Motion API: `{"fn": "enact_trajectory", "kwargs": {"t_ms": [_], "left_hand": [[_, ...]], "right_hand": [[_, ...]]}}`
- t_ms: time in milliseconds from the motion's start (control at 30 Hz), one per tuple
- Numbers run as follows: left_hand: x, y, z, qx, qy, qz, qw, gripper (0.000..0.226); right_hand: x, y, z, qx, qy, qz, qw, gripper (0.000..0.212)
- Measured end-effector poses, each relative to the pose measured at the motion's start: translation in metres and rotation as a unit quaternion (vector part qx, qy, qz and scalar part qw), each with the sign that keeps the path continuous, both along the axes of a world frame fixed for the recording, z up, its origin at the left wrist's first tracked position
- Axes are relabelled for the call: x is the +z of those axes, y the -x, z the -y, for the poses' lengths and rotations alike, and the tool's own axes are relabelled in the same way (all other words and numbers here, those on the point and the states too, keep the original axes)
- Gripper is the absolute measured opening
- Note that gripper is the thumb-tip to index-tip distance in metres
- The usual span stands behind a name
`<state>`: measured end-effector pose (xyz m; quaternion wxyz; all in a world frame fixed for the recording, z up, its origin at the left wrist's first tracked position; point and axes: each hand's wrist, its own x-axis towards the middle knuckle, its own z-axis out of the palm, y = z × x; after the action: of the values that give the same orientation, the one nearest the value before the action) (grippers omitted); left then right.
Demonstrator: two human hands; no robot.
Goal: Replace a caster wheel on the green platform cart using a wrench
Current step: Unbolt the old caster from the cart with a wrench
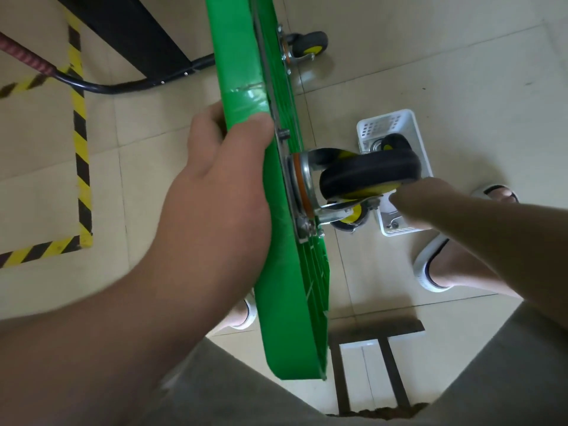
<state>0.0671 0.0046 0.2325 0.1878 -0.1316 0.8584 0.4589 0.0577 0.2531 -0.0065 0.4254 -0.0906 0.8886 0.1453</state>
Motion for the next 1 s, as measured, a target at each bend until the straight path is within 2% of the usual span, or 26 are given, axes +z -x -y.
{"fn": "enact_trajectory", "kwargs": {"t_ms": [67,133,333,467,600,800,867,900,1000], "left_hand": [[0.004,-0.007,0.000,-0.002,-0.035,0.012,0.999,0.021],[0.001,-0.005,0.000,0.042,-0.047,0.000,0.998,0.014],[0.003,-0.005,-0.004,0.070,-0.088,0.003,0.994,0.019],[0.005,-0.006,-0.005,0.042,-0.078,-0.017,0.996,0.020],[0.007,-0.008,-0.005,0.071,-0.135,0.002,0.988,0.021],[0.008,-0.008,-0.004,0.071,-0.138,-0.009,0.988,0.019],[0.008,-0.008,-0.004,0.068,-0.138,-0.008,0.988,0.019],[0.008,-0.008,-0.004,0.068,-0.141,-0.009,0.988,0.020],[0.008,-0.009,-0.003,0.063,-0.145,-0.008,0.987,0.025]], "right_hand": [[0.004,-0.004,-0.002,0.041,0.010,-0.016,0.999,0.027],[0.005,-0.008,-0.004,0.050,0.018,-0.015,0.998,0.029],[0.040,-0.014,0.009,0.000,0.047,0.004,0.999,0.030],[0.055,-0.026,0.020,-0.021,0.083,0.014,0.996,0.030],[0.087,-0.044,0.034,-0.038,0.160,0.018,0.986,0.031],[0.139,-0.059,0.062,-0.129,0.256,-0.012,0.958,0.026],[0.155,-0.061,0.070,-0.216,0.326,-0.020,0.920,0.030],[0.162,-0.064,0.074,-0.285,0.370,-0.016,0.884,0.030],[0.183,-0.074,0.089,-0.490,0.471,0.022,0.733,0.023]]}}
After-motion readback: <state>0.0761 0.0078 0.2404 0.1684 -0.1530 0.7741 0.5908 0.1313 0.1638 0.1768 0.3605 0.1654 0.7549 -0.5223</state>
